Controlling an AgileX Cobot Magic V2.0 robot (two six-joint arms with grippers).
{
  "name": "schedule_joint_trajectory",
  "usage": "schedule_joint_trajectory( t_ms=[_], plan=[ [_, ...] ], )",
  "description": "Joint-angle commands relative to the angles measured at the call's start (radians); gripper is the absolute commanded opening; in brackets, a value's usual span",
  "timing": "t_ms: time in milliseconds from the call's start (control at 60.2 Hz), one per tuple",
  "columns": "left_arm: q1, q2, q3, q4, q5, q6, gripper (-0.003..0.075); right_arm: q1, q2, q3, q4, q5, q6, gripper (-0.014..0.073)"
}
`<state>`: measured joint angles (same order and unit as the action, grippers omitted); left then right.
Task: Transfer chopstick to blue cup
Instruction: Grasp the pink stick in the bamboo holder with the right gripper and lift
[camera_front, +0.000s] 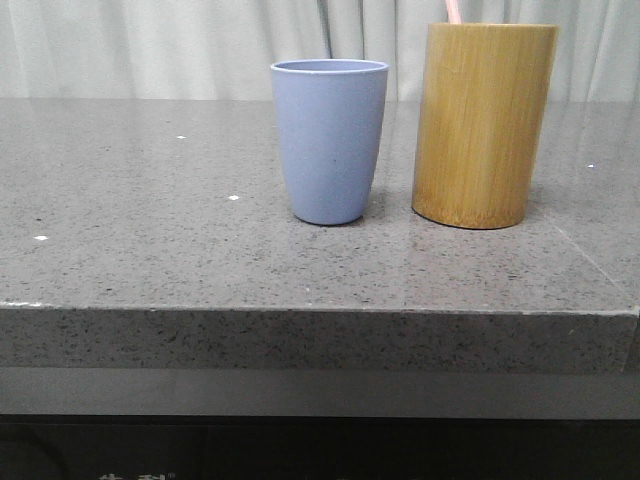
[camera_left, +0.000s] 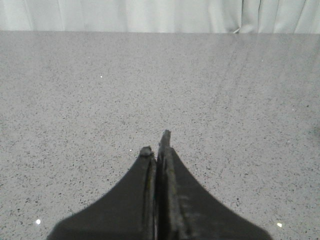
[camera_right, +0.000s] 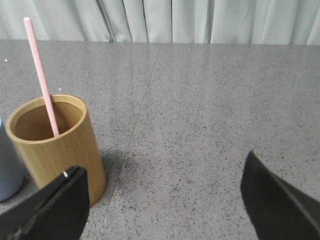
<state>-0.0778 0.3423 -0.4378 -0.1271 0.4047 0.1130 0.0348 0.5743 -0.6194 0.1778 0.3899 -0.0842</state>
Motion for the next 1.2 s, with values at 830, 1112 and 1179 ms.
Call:
schedule_joint_trajectory(
  t_ms=[830,1112,1179],
  plan=[
    [0.001,-0.005,-0.025,-0.013,-0.091,-0.003,-0.0019,0.374,0.857,-0.634,-0.041,-0.281,-0.053,0.0523],
    [0.001,-0.005,-0.025,-0.013,-0.091,-0.003,-0.0019,0.374,0.857,-0.634,-0.044,-0.29,-0.053,0.0068],
    [0.001,-0.005,-0.025,-0.013,-0.091,-0.003,-0.0019,0.374,0.855,-0.634,-0.052,-0.291,-0.053,0.0008]
  ],
)
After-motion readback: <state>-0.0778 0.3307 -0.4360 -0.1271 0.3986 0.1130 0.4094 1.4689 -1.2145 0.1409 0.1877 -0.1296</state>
